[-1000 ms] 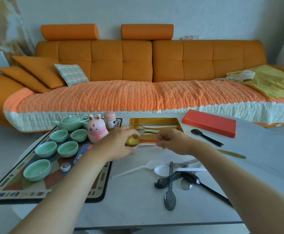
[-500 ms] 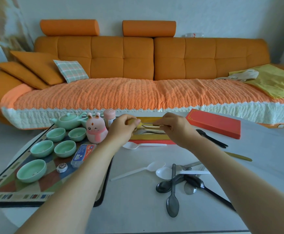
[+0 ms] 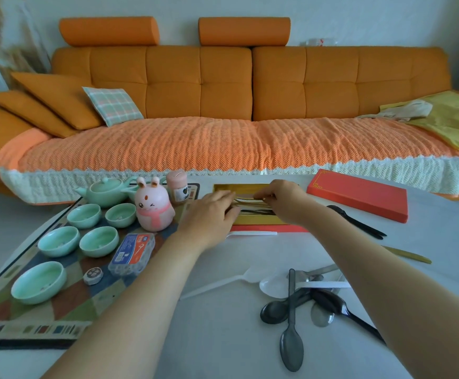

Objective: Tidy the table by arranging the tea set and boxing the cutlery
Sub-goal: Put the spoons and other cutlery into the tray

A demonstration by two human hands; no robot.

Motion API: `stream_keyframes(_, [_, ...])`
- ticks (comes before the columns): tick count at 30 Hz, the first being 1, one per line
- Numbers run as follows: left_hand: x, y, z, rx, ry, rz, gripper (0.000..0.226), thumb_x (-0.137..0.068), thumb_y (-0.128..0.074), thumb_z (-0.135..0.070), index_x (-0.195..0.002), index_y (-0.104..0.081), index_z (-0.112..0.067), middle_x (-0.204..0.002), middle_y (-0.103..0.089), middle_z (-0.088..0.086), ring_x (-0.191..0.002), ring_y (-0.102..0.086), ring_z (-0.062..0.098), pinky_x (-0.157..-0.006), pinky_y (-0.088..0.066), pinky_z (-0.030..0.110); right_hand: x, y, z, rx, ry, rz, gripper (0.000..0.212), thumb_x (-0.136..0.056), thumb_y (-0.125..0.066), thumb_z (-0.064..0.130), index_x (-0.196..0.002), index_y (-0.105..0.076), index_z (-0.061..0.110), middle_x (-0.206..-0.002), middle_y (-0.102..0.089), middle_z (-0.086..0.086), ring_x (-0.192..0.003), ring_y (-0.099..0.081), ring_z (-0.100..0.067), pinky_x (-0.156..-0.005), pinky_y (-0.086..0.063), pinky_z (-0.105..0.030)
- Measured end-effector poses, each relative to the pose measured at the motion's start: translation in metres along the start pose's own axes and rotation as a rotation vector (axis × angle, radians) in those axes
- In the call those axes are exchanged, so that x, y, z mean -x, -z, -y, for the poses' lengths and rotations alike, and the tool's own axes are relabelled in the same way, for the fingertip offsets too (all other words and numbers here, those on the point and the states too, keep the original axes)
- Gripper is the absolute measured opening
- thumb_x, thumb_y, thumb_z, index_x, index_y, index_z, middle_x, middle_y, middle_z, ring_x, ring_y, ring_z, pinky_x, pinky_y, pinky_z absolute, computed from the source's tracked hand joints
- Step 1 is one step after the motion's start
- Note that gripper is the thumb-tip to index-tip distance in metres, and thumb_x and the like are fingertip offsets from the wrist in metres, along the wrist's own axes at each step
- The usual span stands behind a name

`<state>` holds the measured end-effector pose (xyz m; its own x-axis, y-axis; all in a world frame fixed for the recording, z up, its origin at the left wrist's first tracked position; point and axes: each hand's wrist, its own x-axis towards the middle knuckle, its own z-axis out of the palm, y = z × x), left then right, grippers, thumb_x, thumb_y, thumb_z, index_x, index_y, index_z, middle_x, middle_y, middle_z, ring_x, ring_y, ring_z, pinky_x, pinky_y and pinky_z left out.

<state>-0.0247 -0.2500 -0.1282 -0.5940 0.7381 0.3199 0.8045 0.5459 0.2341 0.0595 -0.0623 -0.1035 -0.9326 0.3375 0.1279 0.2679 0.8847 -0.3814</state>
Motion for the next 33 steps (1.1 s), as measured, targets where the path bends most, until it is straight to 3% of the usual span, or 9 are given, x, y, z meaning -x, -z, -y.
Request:
stream_keyframes(6, [-0.001, 0.000, -0.004, -0.151, 0.013, 0.147, 0.063, -0.099, -0.022, -0.059, -0.150, -0.035, -0.025, -0.158, -0.029, -0.008, -0.145, -0.021, 0.012, -0.109, -0.027, 0.040, 0.004, 0.004, -0.001, 0.001, -0.015, 0.060, 0.036, -0.098, -0.043, 0.015, -0.112, -0.072, 0.032, -0.098, -0.068, 0.001, -0.071, -0.061, -0.018, -0.063, -0.052, -0.029])
stream_keyframes(11, [-0.001, 0.003, -0.006, -0.128, 0.045, 0.201, 0.065, -0.098, -0.020, -0.062, -0.152, -0.030, -0.027, -0.159, -0.026, -0.009, -0.146, -0.017, 0.011, -0.111, -0.025, 0.043, 0.023, 0.003, 0.004, 0.049, 0.120, 0.042, 0.032, -0.098, -0.044, 0.030, -0.093, -0.072, 0.014, -0.090, -0.066, -0.008, -0.081, -0.060, -0.025, -0.076, -0.052, -0.047])
stream_keyframes(15, [0.002, 0.008, -0.008, -0.105, 0.032, 0.214, 0.064, -0.099, -0.024, -0.061, -0.154, -0.022, -0.029, -0.161, -0.019, -0.009, -0.148, -0.013, 0.011, -0.113, -0.022, 0.041, 0.038, 0.001, 0.006, 0.089, 0.192, 0.041, 0.042, -0.098, -0.035, 0.036, -0.087, -0.067, 0.011, -0.085, -0.064, -0.002, -0.079, -0.057, -0.019, -0.076, -0.050, -0.044])
stream_keyframes(17, [0.005, 0.011, -0.010, -0.092, 0.005, 0.180, 0.063, -0.099, -0.030, -0.058, -0.154, -0.023, -0.028, -0.162, -0.019, -0.007, -0.148, -0.013, 0.014, -0.114, -0.021, 0.041, 0.047, 0.005, 0.005, 0.077, 0.211, 0.050, 0.034, -0.099, -0.039, 0.031, -0.088, -0.066, 0.013, -0.083, -0.064, -0.001, -0.078, -0.056, -0.020, -0.076, -0.047, -0.041])
stream_keyframes(20, [0.010, 0.019, -0.019, -0.038, -0.062, 0.032, 0.056, -0.097, -0.045, -0.049, -0.148, -0.038, -0.026, -0.152, -0.034, -0.004, -0.140, -0.025, 0.018, -0.110, -0.025, 0.037, 0.057, 0.011, 0.000, 0.056, 0.280, -0.108, 0.021, -0.094, -0.054, 0.017, -0.106, -0.072, 0.017, -0.109, -0.067, -0.001, -0.102, -0.057, -0.020, -0.092, -0.045, -0.037])
stream_keyframes(23, [0.017, 0.027, -0.035, 0.007, -0.143, -0.131, 0.037, -0.093, -0.057, -0.038, -0.127, -0.056, -0.024, -0.124, -0.049, -0.005, -0.118, -0.039, 0.017, -0.087, -0.030, 0.028, 0.066, 0.021, 0.002, -0.027, 0.365, -0.222, 0.023, -0.082, -0.062, 0.004, -0.090, -0.075, 0.020, -0.092, -0.063, 0.005, -0.086, -0.054, -0.013, -0.077, -0.043, -0.027])
stream_keyframes(27, [0.032, 0.034, -0.058, 0.195, -0.126, 0.014, 0.014, -0.092, -0.059, -0.030, -0.105, -0.057, -0.026, -0.098, -0.051, -0.014, -0.093, -0.049, 0.012, -0.072, -0.039, 0.029, 0.085, 0.039, 0.015, -0.044, 0.288, 0.048, 0.032, -0.083, -0.053, 0.008, -0.086, -0.075, 0.032, -0.077, -0.062, 0.022, -0.069, -0.053, 0.011, -0.061, -0.036, -0.006])
stream_keyframes(30, [0.046, 0.033, -0.067, 0.261, -0.100, 0.187, 0.012, -0.087, -0.061, -0.039, -0.098, -0.059, -0.034, -0.093, -0.054, -0.017, -0.084, -0.053, 0.005, -0.077, -0.050, 0.032, 0.095, 0.045, 0.007, 0.034, 0.234, 0.273, 0.036, -0.083, -0.051, 0.014, -0.086, -0.073, 0.042, -0.085, -0.064, 0.023, -0.072, -0.054, 0.012, -0.063, -0.033, -0.005])
stream_keyframes(33, [0.058, 0.034, -0.075, 0.276, -0.100, 0.355, 0.034, -0.077, -0.064, -0.062, -0.103, -0.059, -0.041, -0.096, -0.053, -0.020, -0.087, -0.054, 0.003, -0.078, -0.051, 0.031, 0.103, 0.052, -0.002, 0.043, 0.183, 0.385, 0.029, -0.082, -0.058, 0.020, -0.091, -0.073, 0.043, -0.094, -0.067, 0.022, -0.080, -0.059, 0.009, -0.070, -0.039, -0.010])
